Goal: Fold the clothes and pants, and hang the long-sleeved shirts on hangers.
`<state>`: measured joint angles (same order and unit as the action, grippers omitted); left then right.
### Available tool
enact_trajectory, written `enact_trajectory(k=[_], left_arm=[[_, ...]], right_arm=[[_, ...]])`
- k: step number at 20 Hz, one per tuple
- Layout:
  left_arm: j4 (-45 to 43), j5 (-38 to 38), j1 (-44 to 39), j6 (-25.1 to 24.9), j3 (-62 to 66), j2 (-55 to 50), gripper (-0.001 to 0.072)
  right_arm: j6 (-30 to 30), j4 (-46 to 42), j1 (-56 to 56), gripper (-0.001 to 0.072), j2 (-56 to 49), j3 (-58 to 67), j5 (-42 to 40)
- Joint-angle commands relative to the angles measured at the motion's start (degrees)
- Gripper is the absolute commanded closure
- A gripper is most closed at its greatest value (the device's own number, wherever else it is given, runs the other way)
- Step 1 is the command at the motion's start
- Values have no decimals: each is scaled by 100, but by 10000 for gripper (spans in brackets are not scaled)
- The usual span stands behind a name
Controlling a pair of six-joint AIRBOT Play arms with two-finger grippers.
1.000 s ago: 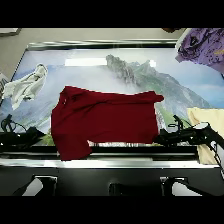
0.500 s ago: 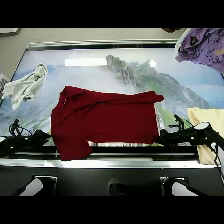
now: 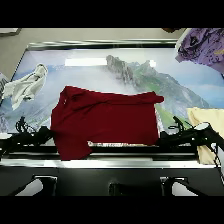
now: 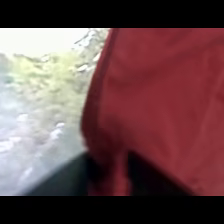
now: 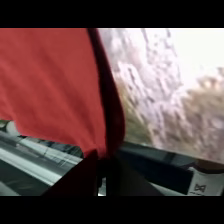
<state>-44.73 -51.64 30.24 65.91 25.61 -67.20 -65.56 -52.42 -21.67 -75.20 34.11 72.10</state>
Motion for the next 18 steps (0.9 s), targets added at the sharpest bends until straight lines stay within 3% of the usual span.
enact_trajectory(k=[1,6,8,10,15,18], left_arm=[[96,111,-205,-15,37,-142,688],[168,-354,-638,79,1117,-131,691],[164,-503,-850,409,2011,-131,692],[103,-636,-997,793,3156,-131,692],[-1731,-1615,-1235,1987,6623,79,692],[-2688,-1982,-1246,2470,8227,575,692]], right_arm=[[98,313,13,685,94,28,136],[160,964,33,686,433,949,142],[-96,990,343,687,448,1867,201],[-433,476,918,687,448,3126,208],[-1394,-848,1311,686,498,6557,201],[-1580,-1377,1311,686,909,8214,505]])
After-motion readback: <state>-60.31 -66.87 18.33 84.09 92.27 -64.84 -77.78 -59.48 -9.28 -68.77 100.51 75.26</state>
